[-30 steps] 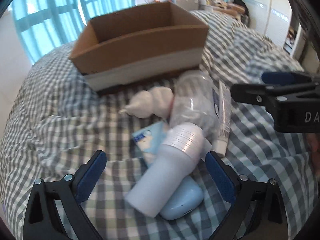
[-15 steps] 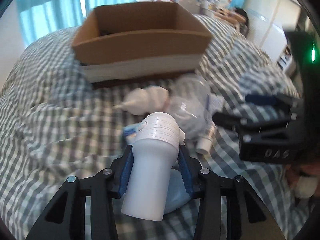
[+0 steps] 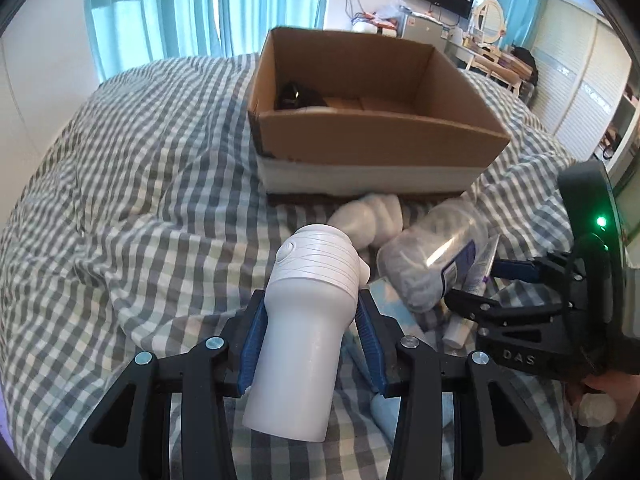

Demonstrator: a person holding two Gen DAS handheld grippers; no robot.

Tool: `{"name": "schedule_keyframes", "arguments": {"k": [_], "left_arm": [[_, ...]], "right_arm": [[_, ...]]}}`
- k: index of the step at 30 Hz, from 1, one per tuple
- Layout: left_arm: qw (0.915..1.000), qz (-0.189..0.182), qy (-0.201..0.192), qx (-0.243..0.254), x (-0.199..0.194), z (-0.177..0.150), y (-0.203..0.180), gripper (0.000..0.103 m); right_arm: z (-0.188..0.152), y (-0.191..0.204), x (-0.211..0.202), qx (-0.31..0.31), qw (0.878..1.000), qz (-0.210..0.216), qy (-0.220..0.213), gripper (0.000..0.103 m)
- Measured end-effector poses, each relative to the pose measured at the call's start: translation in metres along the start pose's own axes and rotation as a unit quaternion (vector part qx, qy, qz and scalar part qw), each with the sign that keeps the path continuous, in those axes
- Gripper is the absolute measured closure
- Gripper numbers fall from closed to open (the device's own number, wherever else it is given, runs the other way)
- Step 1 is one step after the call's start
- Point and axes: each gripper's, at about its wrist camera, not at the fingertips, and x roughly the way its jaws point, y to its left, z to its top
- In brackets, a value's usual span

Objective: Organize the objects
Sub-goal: 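Grasp the white bottle with the left gripper while the right gripper grasps the toothpaste tube, then lift the white bottle and toothpaste tube into the box and release both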

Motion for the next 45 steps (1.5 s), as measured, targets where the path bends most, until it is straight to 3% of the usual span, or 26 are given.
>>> {"name": "schedule_keyframes", "arguments": {"k": [5, 12, 20, 31, 45], "left_arm": [[0.9999, -0.002, 0.007, -0.011, 0.004, -0.005, 0.005, 0.058], [0.9998, -0.002, 0.010, -0.014, 0.004, -0.009, 0.004, 0.058], [0.9998, 0.013, 0.001, -0.017, -0.011, -0.014, -0.001, 0.058], [0.9992, 0.024, -0.025, -0.019, -0.050, -0.017, -0.011, 0.058], [0.9951, 0.024, -0.096, 0.002, -0.125, -0.009, -0.039, 0.058]], "right_arm": [[0.001, 0.006, 0.002, -0.010, 1.000, -0.009, -0.001, 0.059], [-0.006, 0.007, -0.014, 0.000, 1.000, -0.003, -0.021, 0.070], [-0.019, 0.013, -0.061, 0.009, 0.996, 0.031, -0.082, 0.083], [-0.040, 0.020, -0.106, 0.003, 0.989, 0.040, -0.142, 0.089], [-0.061, 0.040, -0.180, -0.008, 0.976, 0.037, -0.213, 0.089]]}}
